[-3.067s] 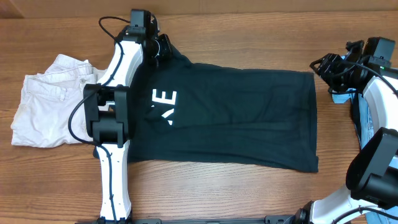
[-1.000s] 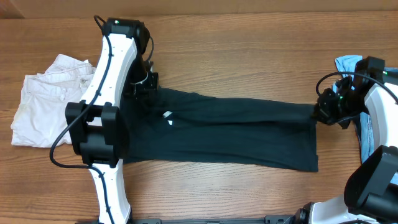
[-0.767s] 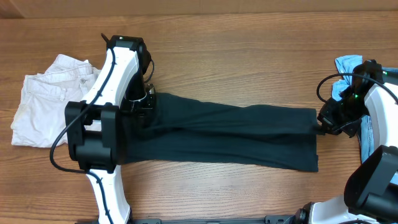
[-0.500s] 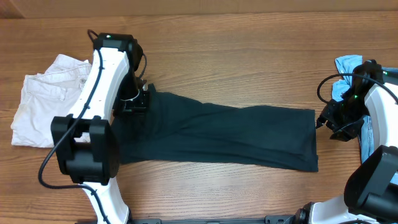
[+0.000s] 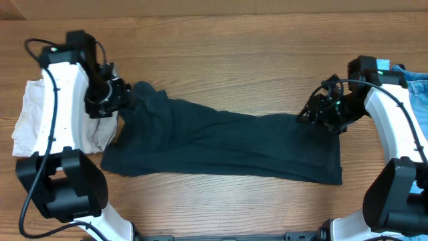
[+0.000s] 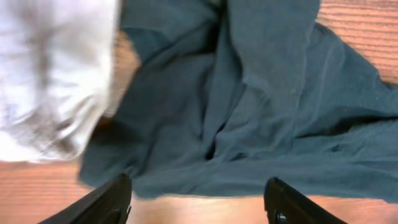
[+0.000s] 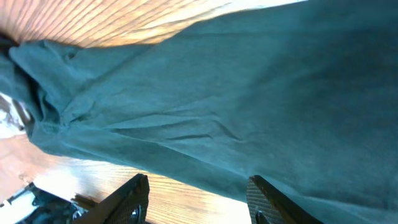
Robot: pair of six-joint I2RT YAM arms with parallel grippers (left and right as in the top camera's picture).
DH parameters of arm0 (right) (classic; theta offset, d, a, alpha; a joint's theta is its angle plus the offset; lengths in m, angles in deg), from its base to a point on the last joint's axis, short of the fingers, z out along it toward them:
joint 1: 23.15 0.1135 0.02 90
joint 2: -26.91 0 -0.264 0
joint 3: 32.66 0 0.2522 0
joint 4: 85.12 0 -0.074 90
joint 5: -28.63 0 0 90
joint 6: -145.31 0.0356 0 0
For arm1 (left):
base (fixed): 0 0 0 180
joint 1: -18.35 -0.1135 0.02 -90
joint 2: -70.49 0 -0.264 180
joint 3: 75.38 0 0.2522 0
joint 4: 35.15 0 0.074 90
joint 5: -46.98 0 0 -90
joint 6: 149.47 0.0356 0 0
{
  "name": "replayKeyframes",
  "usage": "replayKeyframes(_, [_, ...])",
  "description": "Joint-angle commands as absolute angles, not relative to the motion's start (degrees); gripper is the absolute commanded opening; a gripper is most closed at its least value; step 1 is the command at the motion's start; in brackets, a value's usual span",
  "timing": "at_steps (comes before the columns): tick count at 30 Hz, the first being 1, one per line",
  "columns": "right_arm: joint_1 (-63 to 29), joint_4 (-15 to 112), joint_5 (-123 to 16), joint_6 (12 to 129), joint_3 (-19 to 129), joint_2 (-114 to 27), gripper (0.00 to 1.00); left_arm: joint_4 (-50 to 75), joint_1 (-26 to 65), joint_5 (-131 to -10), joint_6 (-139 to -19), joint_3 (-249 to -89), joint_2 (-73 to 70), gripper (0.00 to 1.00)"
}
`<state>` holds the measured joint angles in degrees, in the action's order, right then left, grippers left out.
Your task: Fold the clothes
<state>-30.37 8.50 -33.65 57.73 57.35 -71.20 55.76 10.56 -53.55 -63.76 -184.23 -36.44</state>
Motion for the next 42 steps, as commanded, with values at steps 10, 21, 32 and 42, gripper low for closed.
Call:
replayKeyframes(10, [-29.6, 9.5, -32.3, 56.8, 57.2, -71.2, 0.55, 29.3, 13.1, -58.1, -75.0, -167.1, -37.1, 0.58])
replayKeyframes(21, [-29.6, 9.8, -32.3, 56.8, 57.2, -71.2, 0.55, 21.2, 17.4, -56.2, -74.9, -166.9, -40.6, 0.43])
replayKeyframes(32, [-29.6, 9.5, -32.3, 56.8, 57.2, -71.2, 0.55, 33.7, 16.0, -56.6, -74.7, -174.1, -39.8, 0.04])
replayKeyframes(42, [-29.6, 9.5, -32.3, 56.8, 57.2, -71.2, 0.54, 57.1, 15.6, -50.1, -76.4, -178.4, -39.7, 0.04])
